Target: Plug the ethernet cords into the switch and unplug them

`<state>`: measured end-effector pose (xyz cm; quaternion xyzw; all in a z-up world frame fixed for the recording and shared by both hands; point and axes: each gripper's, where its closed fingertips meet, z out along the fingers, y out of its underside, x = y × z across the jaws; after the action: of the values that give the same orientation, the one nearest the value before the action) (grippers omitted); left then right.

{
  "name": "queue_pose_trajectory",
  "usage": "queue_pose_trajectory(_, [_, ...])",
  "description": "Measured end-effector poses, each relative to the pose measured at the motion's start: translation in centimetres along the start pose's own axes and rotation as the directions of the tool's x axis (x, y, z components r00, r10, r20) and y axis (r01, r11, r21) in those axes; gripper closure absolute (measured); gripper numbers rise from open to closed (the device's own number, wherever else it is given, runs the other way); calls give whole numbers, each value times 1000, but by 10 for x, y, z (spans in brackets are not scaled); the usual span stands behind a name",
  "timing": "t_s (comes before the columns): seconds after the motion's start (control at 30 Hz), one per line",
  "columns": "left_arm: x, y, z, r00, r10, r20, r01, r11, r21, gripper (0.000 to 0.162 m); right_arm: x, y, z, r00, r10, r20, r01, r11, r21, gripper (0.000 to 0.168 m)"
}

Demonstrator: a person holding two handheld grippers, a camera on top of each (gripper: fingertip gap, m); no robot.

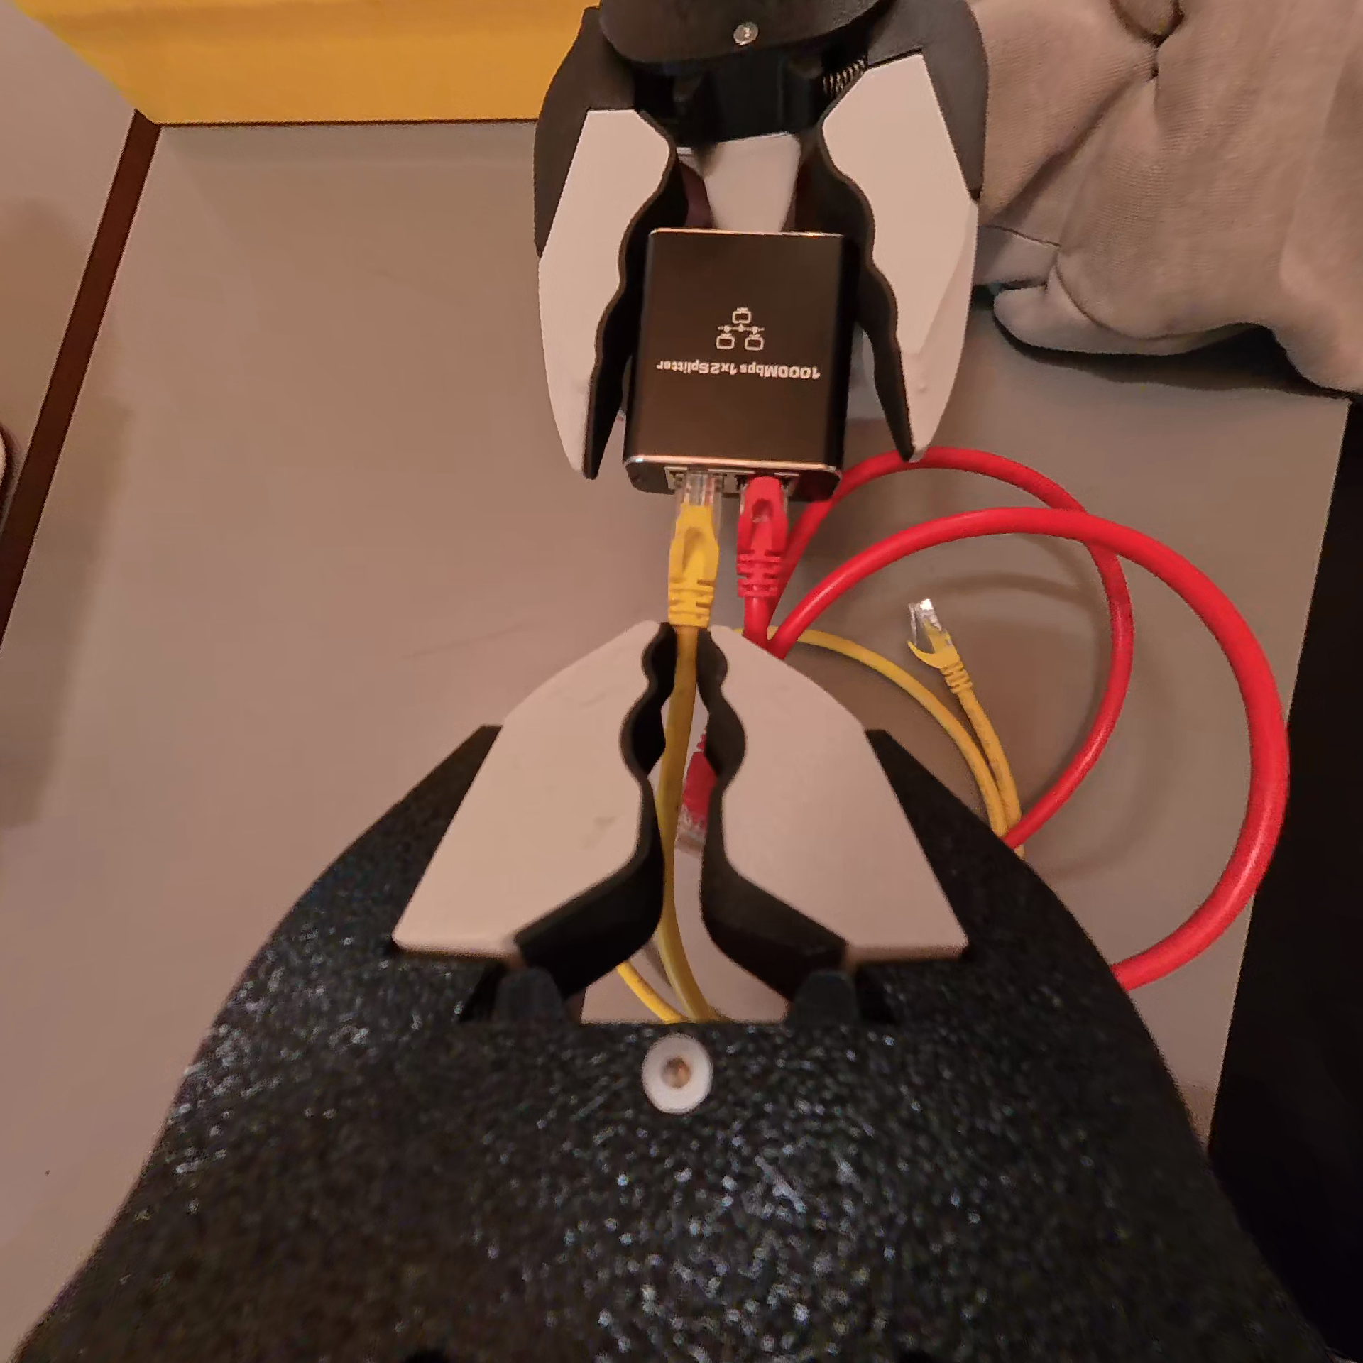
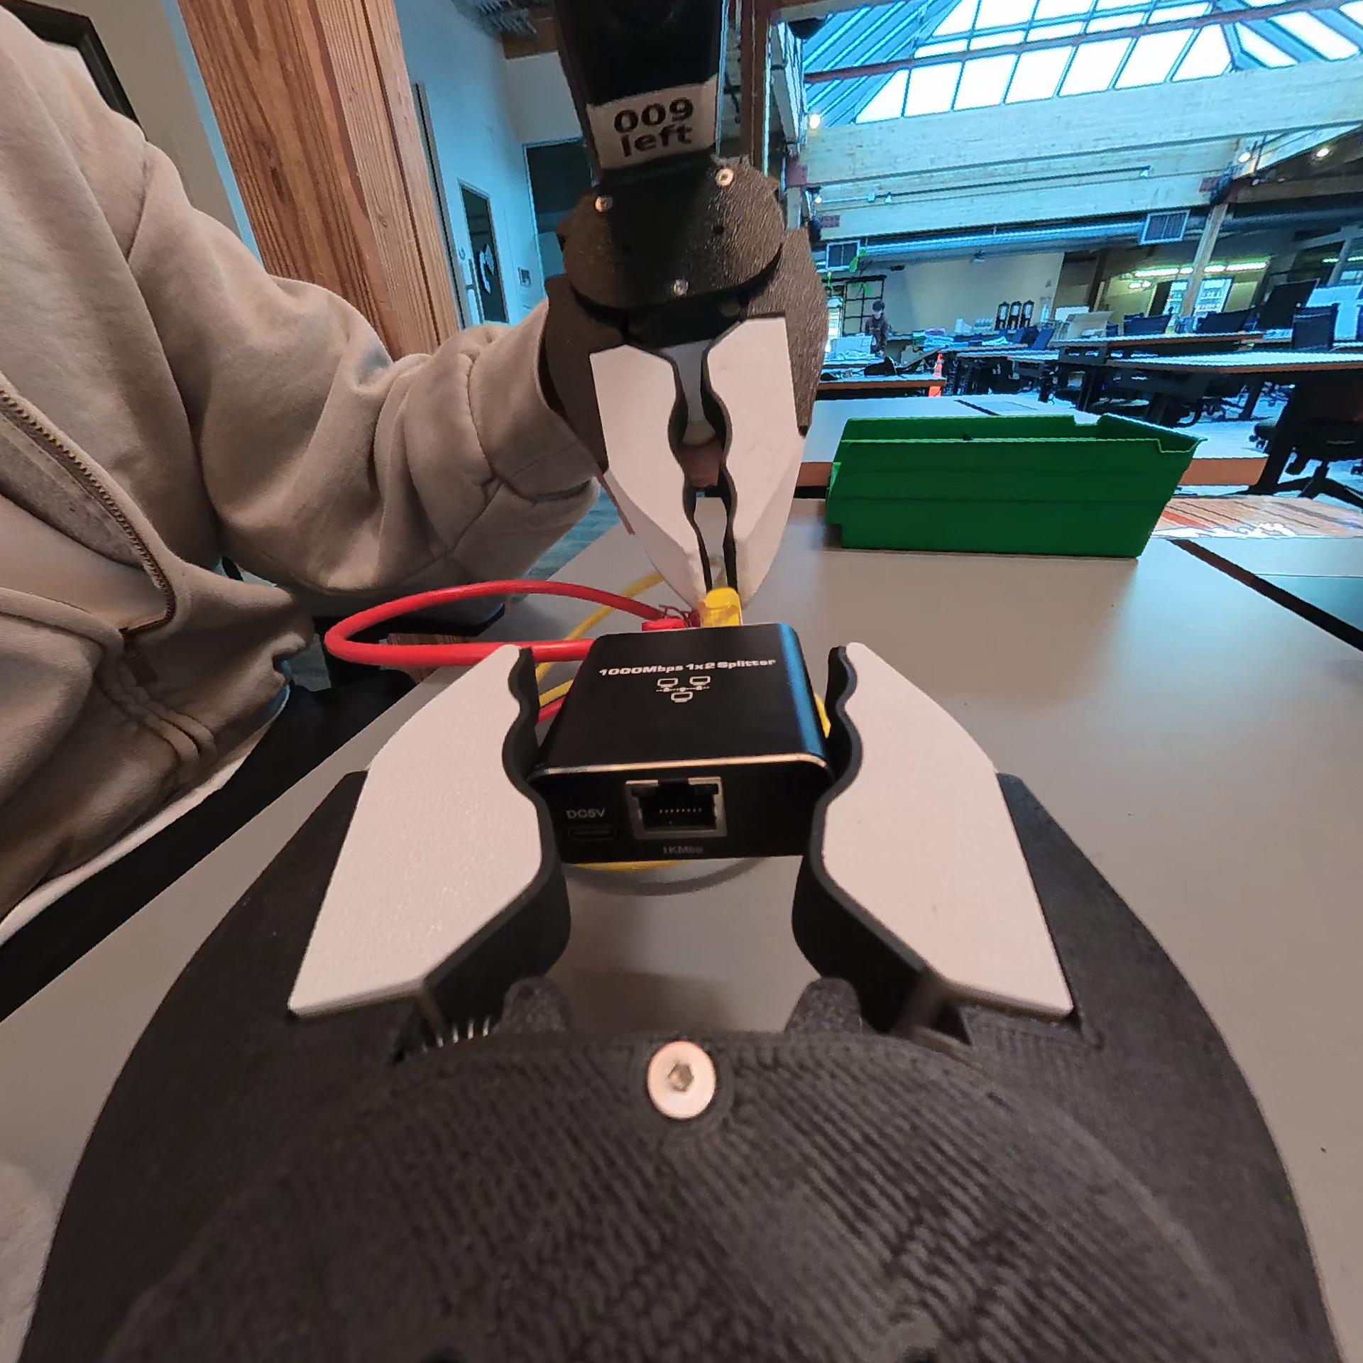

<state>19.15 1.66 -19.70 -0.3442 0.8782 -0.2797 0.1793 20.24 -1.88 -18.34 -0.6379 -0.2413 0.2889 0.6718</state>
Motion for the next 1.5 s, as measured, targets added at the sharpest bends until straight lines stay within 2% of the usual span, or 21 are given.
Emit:
queue_pose_trajectory(0.03, [0,0,1,1000,-6,3,6,1000,0,157,0,0,0,1000,2,1,-2,1000,4,92])
queue_pose_trajectory(0.33, [3,-2,5,999,-33,-15,34,999,33,157,0,-1,-1,1000,1,2,-1,1000,8,92])
queue_pose_trajectory(0.57, [0,-6,14,983,-118,-139,145,967,208,158,4,-4,-3,1000,21,-14,-21,999,31,92])
queue_pose_trajectory(0.73, [-2,-6,15,990,-53,-129,79,976,205,158,5,-3,-3,999,31,-16,-30,999,26,92])
queue_pose_trajectory(0.9, [-6,-9,2,994,-18,-109,43,972,232,158,6,7,6,999,31,-17,-32,998,-56,92])
queue_pose_trajectory(1.07, [-6,-7,9,996,0,-93,18,981,194,158,6,4,3,999,27,-28,-28,999,-34,92])
queue_pose_trajectory(1.2, [-7,-14,6,996,-25,-90,47,968,247,152,7,0,0,999,26,-32,-26,1000,2,92])
queue_pose_trajectory(1.27, [-16,-12,6,999,-39,-20,43,971,236,148,13,-2,-1,997,35,-72,-35,999,12,92])
queue_pose_trajectory(1.4, [-55,-1,-24,945,-190,265,122,960,252,136,30,-16,-17,982,45,-181,-23,992,121,93])
queue_pose_trajectory(1.5, [-45,-2,-57,912,-268,311,174,939,296,127,46,-18,-25,959,52,-279,-14,990,138,93])
